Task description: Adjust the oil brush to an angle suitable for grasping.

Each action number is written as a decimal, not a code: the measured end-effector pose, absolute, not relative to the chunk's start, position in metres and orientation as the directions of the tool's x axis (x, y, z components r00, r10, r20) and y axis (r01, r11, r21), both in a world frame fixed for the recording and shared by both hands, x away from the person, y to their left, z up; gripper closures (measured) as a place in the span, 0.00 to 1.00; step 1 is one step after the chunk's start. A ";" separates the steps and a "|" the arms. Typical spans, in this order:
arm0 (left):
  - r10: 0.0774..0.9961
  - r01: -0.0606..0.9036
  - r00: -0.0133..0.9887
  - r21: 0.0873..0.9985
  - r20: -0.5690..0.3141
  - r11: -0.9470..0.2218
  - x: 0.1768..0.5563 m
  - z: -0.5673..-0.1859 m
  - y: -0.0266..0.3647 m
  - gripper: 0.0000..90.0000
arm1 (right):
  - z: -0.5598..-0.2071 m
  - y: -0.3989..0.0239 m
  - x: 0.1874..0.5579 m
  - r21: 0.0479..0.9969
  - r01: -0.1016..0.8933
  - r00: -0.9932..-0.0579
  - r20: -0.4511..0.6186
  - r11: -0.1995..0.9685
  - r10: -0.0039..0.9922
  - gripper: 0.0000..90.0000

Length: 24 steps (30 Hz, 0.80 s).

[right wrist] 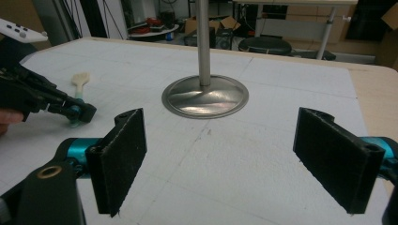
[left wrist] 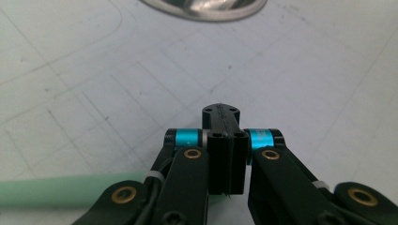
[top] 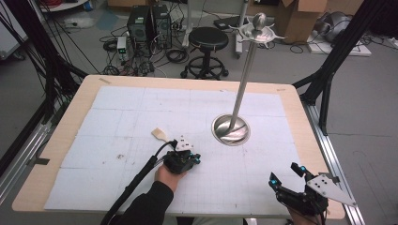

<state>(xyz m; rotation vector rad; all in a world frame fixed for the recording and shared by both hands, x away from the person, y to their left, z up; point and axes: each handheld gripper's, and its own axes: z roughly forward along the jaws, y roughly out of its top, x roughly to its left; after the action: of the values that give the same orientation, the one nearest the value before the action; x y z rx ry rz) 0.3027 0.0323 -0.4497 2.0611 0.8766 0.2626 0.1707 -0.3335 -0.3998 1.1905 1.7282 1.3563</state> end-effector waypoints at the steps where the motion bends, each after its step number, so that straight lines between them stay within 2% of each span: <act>1: 0.668 0.486 0.734 0.780 -0.120 -0.394 0.302 -0.449 0.033 0.99 | -0.400 -0.333 0.171 0.961 0.270 -0.391 0.053 0.059 0.919 0.18; 7: 0.667 0.478 0.741 0.761 -0.080 -0.439 0.296 -0.445 0.038 0.99 | -0.400 -0.334 0.170 0.961 0.272 -0.389 0.054 0.058 0.920 0.18; 12: 0.677 0.492 0.728 0.767 -0.104 -0.412 0.289 -0.446 0.052 0.99 | -0.400 -0.334 0.170 0.960 0.275 -0.386 0.057 0.056 0.921 0.18; 20: 0.702 0.506 0.705 0.763 -0.098 -0.402 0.274 -0.442 0.096 0.99 | -0.400 -0.334 0.169 0.959 0.276 -0.384 0.055 0.058 0.922 0.18; 24: 0.712 0.495 0.699 0.760 -0.061 -0.421 0.264 -0.438 0.121 0.99 | -0.400 -0.334 0.169 0.958 0.281 -0.382 0.059 0.055 0.922 0.18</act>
<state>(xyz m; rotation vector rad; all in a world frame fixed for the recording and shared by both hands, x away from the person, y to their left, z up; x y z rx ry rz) 0.2638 0.1215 -0.4377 2.1069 0.9194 0.3458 0.1695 -0.3338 -0.4003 1.2102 1.7278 1.3487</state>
